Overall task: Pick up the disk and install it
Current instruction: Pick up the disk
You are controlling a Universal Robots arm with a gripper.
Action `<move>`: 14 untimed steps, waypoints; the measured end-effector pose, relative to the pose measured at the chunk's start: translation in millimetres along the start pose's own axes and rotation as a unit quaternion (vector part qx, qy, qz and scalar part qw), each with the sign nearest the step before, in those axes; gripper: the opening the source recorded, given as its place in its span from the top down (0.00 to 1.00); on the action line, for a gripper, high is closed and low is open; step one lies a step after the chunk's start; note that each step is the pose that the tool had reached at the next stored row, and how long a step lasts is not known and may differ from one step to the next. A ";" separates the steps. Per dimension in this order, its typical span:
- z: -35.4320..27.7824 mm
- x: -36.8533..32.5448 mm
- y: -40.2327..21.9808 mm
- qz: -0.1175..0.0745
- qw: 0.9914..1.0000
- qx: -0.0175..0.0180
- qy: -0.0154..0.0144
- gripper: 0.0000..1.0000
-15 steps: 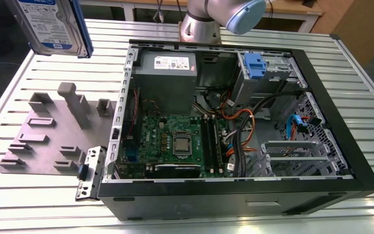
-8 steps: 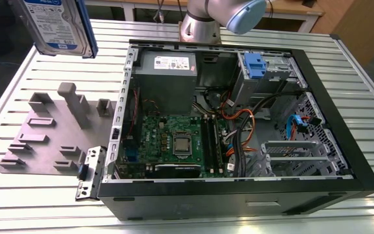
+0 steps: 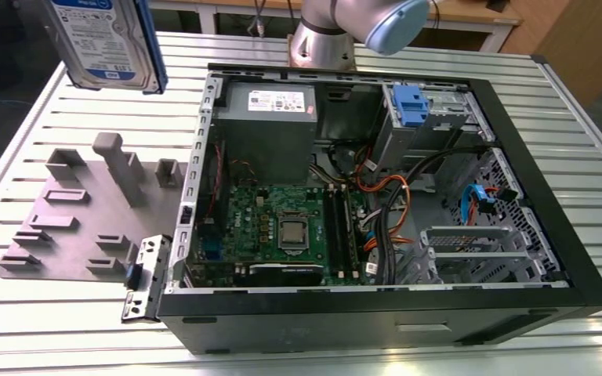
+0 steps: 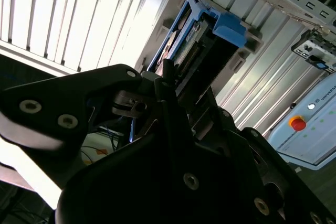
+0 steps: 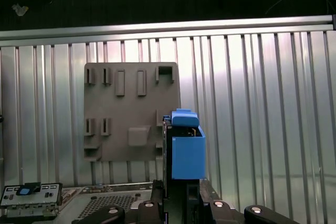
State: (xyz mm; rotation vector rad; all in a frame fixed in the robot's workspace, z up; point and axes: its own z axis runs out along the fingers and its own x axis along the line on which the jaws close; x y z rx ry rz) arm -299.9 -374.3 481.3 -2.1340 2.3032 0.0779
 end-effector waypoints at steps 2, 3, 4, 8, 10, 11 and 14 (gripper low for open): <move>-0.1 -0.3 -4.0 0.000 1.000 0.000 0.000 0.65; -0.2 -0.5 -6.2 0.000 1.000 0.000 0.000 0.65; -0.3 -0.6 -8.3 0.000 1.000 0.000 0.000 0.65; -0.6 -1.3 -16.8 0.000 1.000 0.000 0.000 0.65; -0.7 -1.6 -21.5 0.000 1.000 0.000 0.000 0.65; -0.8 -1.8 -23.6 0.000 1.000 0.000 0.000 0.65; -1.0 -2.3 -30.7 0.000 1.000 0.000 0.000 0.65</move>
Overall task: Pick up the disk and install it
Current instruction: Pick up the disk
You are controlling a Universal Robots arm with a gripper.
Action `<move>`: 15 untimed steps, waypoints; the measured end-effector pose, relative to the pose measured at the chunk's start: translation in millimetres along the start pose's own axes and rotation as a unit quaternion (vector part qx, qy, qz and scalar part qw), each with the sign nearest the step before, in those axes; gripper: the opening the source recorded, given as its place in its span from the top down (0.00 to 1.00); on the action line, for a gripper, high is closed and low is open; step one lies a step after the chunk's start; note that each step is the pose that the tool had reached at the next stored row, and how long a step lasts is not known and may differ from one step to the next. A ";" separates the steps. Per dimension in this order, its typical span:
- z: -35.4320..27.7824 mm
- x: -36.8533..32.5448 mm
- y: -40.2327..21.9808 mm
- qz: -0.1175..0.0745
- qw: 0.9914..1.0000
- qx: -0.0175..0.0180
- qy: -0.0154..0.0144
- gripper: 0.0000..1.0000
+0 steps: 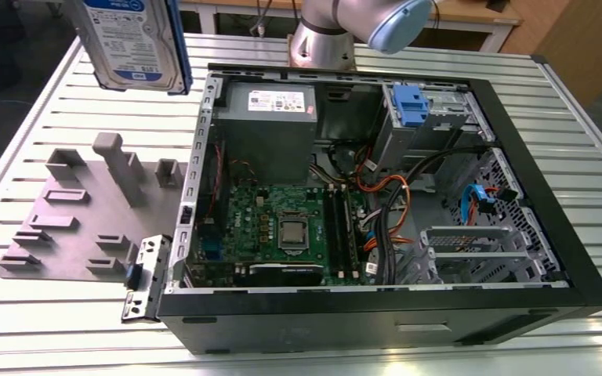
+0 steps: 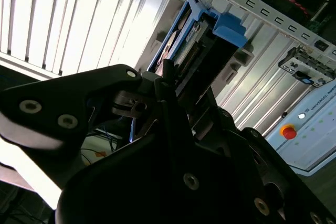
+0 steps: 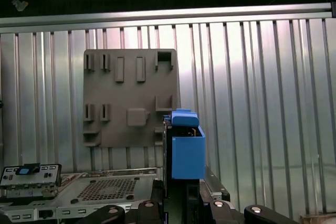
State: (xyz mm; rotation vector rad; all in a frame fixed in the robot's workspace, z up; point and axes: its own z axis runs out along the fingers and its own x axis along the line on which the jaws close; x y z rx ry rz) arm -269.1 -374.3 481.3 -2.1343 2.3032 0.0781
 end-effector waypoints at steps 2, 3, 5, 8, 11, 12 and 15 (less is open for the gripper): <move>-0.2 -0.4 -5.0 0.000 1.000 0.000 0.000 0.65; -0.2 -0.6 -7.4 0.000 1.000 0.000 0.000 0.65; -0.4 -1.0 -12.4 0.000 1.000 0.000 0.000 0.65; -0.7 -1.6 -20.4 0.000 1.000 0.000 0.000 0.65; -1.0 -2.2 -28.6 0.000 1.000 0.000 0.000 0.65; -1.1 -2.4 -31.2 0.000 1.000 0.000 0.000 0.65; -1.3 -3.0 -39.2 0.000 1.000 0.000 0.000 0.65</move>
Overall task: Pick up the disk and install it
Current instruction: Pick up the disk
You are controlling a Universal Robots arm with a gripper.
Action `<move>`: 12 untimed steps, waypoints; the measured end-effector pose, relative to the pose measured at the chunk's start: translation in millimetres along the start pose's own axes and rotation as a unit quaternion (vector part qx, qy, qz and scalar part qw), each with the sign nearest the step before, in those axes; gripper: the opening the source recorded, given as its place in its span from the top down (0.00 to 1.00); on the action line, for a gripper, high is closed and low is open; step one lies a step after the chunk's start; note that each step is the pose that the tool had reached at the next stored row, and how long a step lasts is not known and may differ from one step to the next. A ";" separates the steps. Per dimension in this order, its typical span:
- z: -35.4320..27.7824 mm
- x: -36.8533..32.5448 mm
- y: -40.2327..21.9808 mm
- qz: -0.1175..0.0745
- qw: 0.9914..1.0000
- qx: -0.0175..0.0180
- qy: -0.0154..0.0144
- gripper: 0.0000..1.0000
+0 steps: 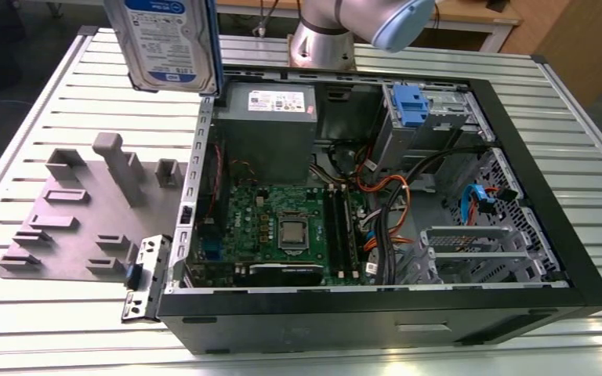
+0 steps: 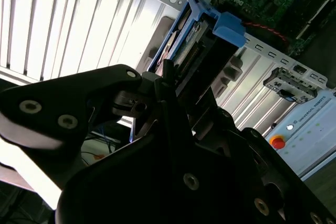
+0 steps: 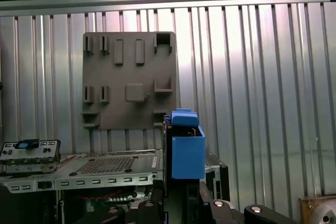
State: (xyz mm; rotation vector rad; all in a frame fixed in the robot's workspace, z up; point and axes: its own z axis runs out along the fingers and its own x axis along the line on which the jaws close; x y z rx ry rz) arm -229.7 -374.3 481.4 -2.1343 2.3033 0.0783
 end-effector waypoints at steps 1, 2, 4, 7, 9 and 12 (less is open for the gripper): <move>-0.1 -0.2 -2.7 0.000 1.000 0.000 0.000 0.65; -0.1 -0.4 -5.6 0.000 1.000 0.000 0.000 0.65; -0.4 -0.8 -10.8 0.000 1.000 0.000 0.000 0.65; -0.6 -1.4 -18.2 0.000 1.000 0.000 0.000 0.65; -0.8 -1.8 -23.4 0.000 1.000 0.000 0.000 0.65; -1.0 -2.4 -31.0 0.000 1.000 0.000 0.000 0.65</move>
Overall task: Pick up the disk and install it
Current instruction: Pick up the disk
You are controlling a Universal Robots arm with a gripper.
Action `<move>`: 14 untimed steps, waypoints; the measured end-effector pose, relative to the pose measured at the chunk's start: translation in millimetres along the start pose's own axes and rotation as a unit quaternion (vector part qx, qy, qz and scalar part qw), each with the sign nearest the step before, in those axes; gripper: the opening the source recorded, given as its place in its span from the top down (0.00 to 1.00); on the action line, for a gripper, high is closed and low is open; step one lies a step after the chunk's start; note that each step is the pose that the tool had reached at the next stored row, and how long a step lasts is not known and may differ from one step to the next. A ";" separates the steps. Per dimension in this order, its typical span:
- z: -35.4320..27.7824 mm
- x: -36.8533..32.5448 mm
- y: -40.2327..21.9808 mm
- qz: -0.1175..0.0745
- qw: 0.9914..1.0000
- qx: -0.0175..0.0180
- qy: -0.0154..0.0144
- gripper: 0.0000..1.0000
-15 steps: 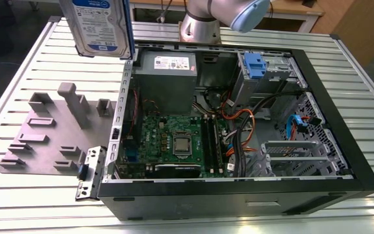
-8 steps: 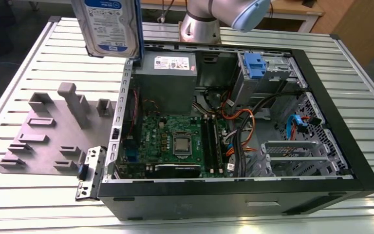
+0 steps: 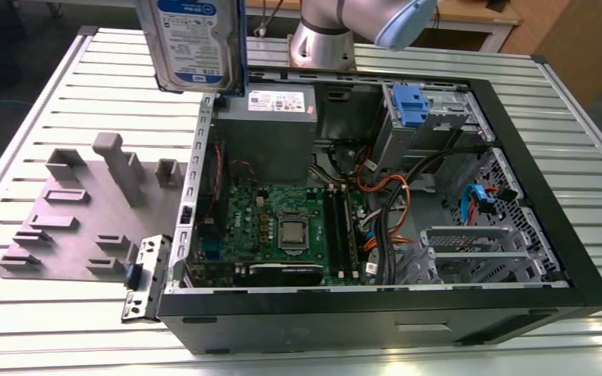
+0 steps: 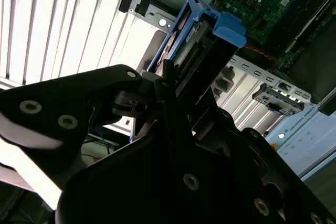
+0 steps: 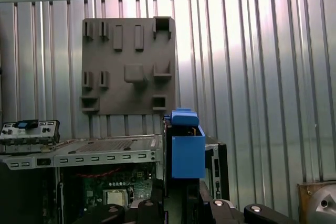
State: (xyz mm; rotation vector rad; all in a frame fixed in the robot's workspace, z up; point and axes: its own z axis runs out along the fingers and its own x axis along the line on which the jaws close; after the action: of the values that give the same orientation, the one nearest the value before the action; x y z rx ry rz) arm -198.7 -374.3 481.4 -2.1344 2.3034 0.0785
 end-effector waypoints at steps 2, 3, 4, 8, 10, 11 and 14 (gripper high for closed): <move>-0.2 -0.4 -4.8 0.000 1.000 0.000 0.000 0.65; -0.2 -0.6 -7.4 0.000 1.000 0.000 0.000 0.65; -0.3 -0.8 -9.9 0.000 1.000 0.000 0.000 0.65; -0.6 -1.5 -19.7 0.000 1.000 0.000 0.000 0.65; -0.8 -1.9 -24.8 0.000 1.000 0.000 0.000 0.65; -0.9 -2.1 -27.3 0.000 1.000 0.000 0.000 0.65; -1.2 -2.7 -34.6 0.000 1.000 0.000 0.000 0.65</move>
State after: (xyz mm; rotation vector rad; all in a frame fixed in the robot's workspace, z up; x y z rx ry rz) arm -163.9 -374.3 481.4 -2.1344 2.3035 0.0786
